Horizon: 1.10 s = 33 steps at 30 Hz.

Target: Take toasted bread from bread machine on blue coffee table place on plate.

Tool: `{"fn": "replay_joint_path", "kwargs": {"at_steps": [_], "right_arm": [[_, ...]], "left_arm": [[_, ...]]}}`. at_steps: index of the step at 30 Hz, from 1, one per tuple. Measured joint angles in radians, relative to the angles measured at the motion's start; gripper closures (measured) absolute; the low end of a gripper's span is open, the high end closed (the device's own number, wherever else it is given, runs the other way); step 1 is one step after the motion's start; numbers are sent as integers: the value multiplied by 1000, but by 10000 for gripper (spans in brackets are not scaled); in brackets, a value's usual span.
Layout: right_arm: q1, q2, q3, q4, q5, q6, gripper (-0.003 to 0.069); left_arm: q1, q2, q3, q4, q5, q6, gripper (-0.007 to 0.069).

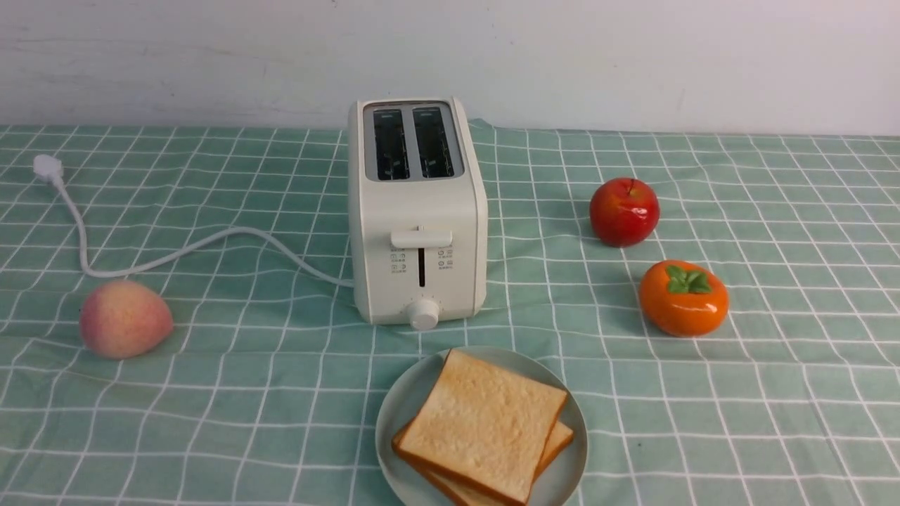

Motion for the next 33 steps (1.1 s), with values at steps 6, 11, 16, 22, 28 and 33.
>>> {"fn": "replay_joint_path", "kwargs": {"at_steps": [6, 11, 16, 22, 28, 33], "right_arm": [[0, 0, 0, 0, 0, -9, 657], [0, 0, 0, 0, 0, -17, 654], [0, -3, 0, 0, -1, -18, 647], [0, -4, 0, 0, -1, -18, 643], [0, -4, 0, 0, -1, -18, 634], [0, -4, 0, 0, -1, -18, 631]], "left_arm": [[0, -49, 38, 86, -193, 48, 638], [46, -177, 138, 194, -433, 58, 638], [219, -270, 330, 470, -574, -106, 638], [346, -270, 528, 581, -565, -157, 638], [401, -270, 549, 597, -489, -157, 638], [401, -270, 549, 597, -489, -157, 638]]}}
